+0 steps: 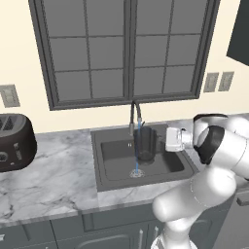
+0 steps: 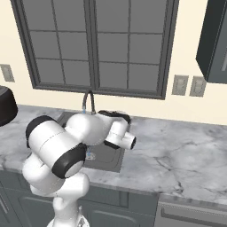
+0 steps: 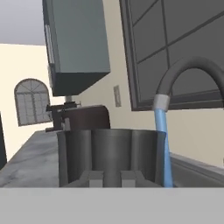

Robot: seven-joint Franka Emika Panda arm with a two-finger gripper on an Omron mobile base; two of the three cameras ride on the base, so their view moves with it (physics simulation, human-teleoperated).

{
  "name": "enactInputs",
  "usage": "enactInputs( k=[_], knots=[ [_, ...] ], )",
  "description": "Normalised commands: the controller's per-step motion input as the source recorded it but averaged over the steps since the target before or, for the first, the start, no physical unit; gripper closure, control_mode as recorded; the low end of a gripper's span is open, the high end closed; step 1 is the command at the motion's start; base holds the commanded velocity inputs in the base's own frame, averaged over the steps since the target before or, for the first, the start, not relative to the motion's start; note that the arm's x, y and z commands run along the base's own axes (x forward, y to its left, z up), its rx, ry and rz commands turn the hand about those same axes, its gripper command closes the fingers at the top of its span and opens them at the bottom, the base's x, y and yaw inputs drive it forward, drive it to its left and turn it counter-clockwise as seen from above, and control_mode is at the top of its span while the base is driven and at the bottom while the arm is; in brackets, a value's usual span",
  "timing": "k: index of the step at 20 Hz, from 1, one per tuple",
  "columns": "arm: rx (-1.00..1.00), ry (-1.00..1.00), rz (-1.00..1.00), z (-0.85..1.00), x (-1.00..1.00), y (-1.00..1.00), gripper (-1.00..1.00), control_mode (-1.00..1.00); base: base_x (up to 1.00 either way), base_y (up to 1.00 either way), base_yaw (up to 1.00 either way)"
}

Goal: Turn on the sink faucet and place the jug under the water for a few seconds to fill it up.

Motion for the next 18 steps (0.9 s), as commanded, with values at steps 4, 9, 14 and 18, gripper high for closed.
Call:
enactInputs(
  k=[4,9,14,18],
  knots=[
    [0.09,-0.12,0.00,0.00,0.00,0.00,1.00,-1.00,0.00,0.00,0.00],
    [0.04,-0.10,0.00,0.00,0.02,0.00,1.00,-1.00,0.00,0.00,0.00],
    [0.00,-0.01,0.00,0.00,0.01,0.00,1.00,-1.00,0.00,0.00,0.00],
    [0.00,0.00,-0.01,0.00,0.01,0.00,1.00,-1.00,0.00,0.00,0.00]
  ],
)
